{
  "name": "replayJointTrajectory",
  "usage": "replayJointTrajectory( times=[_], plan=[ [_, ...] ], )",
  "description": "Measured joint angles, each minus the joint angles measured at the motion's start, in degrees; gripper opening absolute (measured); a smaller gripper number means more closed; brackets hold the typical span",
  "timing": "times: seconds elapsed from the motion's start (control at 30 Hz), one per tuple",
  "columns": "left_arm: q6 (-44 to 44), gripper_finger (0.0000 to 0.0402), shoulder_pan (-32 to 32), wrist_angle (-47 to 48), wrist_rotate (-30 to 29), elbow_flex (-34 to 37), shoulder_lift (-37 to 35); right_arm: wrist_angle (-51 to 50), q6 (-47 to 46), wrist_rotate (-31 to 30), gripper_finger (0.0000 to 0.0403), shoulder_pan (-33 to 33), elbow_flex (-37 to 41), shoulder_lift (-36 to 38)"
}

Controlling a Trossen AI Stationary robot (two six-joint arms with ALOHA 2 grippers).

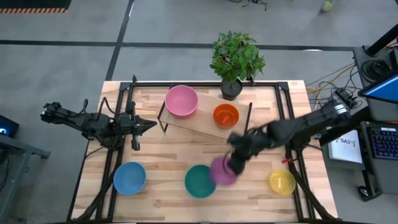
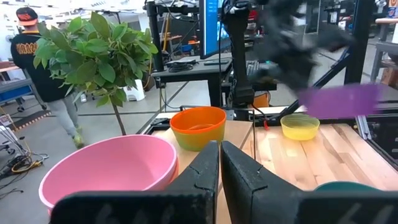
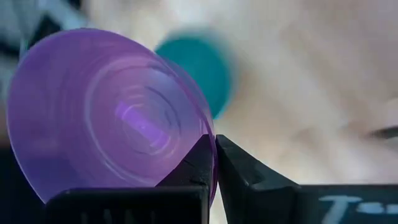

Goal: Place and stack bowls onto a shelf
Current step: Stack the violet bowl on top of the light orange bowl on the shelf

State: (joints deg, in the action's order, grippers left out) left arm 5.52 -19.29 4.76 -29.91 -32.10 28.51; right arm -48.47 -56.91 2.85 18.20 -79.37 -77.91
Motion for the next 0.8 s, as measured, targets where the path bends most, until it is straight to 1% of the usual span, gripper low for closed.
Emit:
replayJointTrajectory(
  times=[0.07,0.1,0.2,0.3,0.57,0.67,0.8],
  plan=[
    [0.0,0.0,0.0,-0.1,0.0,0.0,0.0,-1.4,0.7,-3.6,0.0009,-3.3,0.0,2.7],
    [0.0,0.0,0.0,-0.1,0.0,0.0,0.0,-2.0,1.5,-4.4,0.0009,-5.0,0.0,3.9],
    [0.1,0.0,0.0,-0.1,0.0,0.0,0.0,-2.4,3.8,-4.8,0.0009,-10.5,-0.1,6.7],
    [0.3,0.0,0.0,-0.1,0.0,0.0,0.0,-3.2,3.8,-5.8,0.0009,-15.8,-0.1,8.3],
    [1.0,0.0,0.0,-0.1,0.3,0.0,0.0,-17.3,3.8,-5.7,0.0009,-29.0,-2.5,7.8],
    [1.0,0.0,0.0,0.0,0.3,0.0,0.0,-18.6,5.6,-5.7,0.0009,-32.3,-3.9,7.1],
    [1.0,0.0,0.0,0.2,0.3,0.0,0.0,-18.6,8.0,-4.9,0.0009,-34.7,-5.5,6.0]
  ],
)
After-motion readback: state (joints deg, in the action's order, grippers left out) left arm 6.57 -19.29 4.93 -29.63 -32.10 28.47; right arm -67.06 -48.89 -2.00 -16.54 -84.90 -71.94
